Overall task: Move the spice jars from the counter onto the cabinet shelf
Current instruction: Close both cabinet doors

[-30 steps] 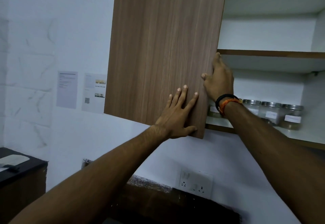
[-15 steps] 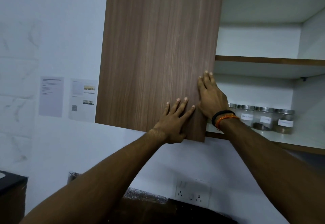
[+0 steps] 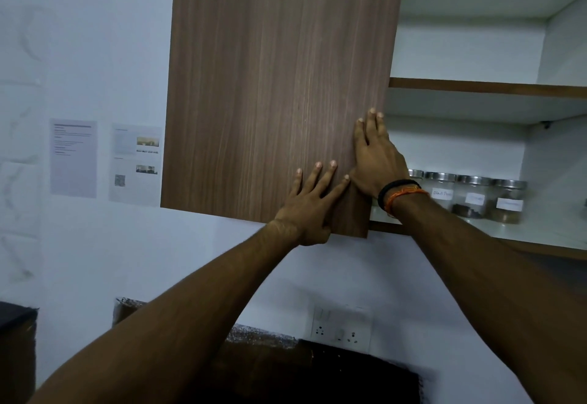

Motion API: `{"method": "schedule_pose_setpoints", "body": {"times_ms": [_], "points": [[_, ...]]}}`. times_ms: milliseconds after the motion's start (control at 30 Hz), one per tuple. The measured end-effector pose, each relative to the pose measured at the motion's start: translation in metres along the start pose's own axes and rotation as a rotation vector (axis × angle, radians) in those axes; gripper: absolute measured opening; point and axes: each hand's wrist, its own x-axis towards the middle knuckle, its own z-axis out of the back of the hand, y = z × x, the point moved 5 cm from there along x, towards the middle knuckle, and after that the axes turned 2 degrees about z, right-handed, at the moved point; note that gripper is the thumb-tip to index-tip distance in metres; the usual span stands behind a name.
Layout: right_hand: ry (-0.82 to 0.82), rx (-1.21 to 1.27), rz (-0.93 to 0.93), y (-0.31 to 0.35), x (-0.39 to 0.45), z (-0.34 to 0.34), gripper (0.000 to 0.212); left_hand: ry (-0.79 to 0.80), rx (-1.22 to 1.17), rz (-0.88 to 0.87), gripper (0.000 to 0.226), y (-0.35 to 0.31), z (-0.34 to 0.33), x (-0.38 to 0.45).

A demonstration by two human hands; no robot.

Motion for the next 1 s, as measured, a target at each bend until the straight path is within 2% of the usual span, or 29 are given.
{"method": "schedule_pose_setpoints", "body": {"times_ms": [200, 300, 467, 633, 800, 1000], "points": [[0.055, 0.010, 0.006, -0.003, -0.002, 0.008, 0.091, 0.001, -0.009, -0.002, 0.110, 0.000, 0.002, 0.000], [0.074, 0.016, 0.027, -0.005, -0.003, 0.016, 0.082, 0.009, -0.022, 0.002, 0.109, -0.001, 0.004, 0.000], [0.068, 0.052, 0.011, -0.014, -0.021, 0.031, 0.067, 0.003, -0.140, 0.032, 0.097, -0.010, 0.010, 0.000], [0.065, 0.052, -0.074, -0.039, -0.049, 0.046, 0.066, -0.092, -0.236, 0.020, 0.087, -0.037, 0.012, -0.002], [0.015, -0.006, -0.140, -0.074, -0.082, 0.074, 0.053, -0.174, -0.331, -0.119, 0.078, -0.086, 0.020, 0.001], [-0.018, -0.152, -0.219, -0.120, -0.131, 0.113, 0.045, -0.315, -0.485, -0.435, 0.058, -0.158, 0.046, -0.004]]}}
